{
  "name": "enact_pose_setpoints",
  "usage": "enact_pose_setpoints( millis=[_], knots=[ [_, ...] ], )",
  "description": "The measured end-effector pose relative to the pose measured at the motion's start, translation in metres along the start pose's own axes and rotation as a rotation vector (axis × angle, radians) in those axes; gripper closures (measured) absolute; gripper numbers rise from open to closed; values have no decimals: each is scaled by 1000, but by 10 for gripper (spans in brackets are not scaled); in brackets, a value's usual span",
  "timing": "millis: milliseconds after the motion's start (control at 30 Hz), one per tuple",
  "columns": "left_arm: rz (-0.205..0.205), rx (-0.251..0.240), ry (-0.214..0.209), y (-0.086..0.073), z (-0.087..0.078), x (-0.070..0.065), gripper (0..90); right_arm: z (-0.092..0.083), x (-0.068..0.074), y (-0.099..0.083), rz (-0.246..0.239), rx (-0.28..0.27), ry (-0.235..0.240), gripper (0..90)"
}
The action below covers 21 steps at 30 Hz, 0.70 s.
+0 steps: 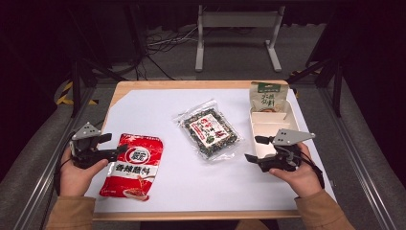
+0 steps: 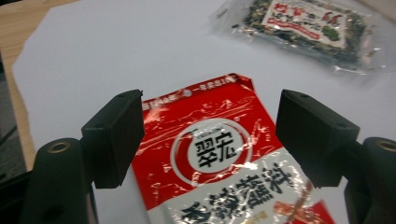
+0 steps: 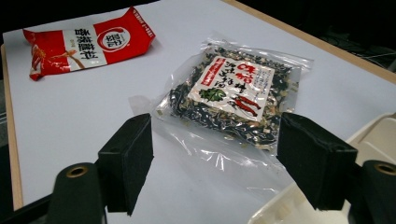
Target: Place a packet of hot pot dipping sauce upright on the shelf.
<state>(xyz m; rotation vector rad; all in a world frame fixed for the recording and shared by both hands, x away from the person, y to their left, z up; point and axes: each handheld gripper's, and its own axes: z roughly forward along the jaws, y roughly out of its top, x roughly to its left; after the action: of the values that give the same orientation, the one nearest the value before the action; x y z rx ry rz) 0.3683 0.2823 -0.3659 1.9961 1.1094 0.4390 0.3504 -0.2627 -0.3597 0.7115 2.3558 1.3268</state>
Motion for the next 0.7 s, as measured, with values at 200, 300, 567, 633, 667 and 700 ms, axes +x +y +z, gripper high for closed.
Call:
enact_pose_setpoints(
  millis=[200,300,567,633,667,700],
  knots=[
    [5,27,-3,5,14,18,226,8,11,1,-24,14,26,276],
    [9,38,0,7,23,27,257,10,16,2,-38,18,38,274],
    [-20,56,11,10,50,43,275,15,21,1,-56,22,58,270],
    [-20,62,8,10,54,44,271,15,21,1,-57,22,60,270],
    [-23,67,5,10,57,45,267,16,21,0,-57,22,63,268],
    [-19,69,2,10,60,45,267,16,21,0,-56,23,63,267]
  ],
)
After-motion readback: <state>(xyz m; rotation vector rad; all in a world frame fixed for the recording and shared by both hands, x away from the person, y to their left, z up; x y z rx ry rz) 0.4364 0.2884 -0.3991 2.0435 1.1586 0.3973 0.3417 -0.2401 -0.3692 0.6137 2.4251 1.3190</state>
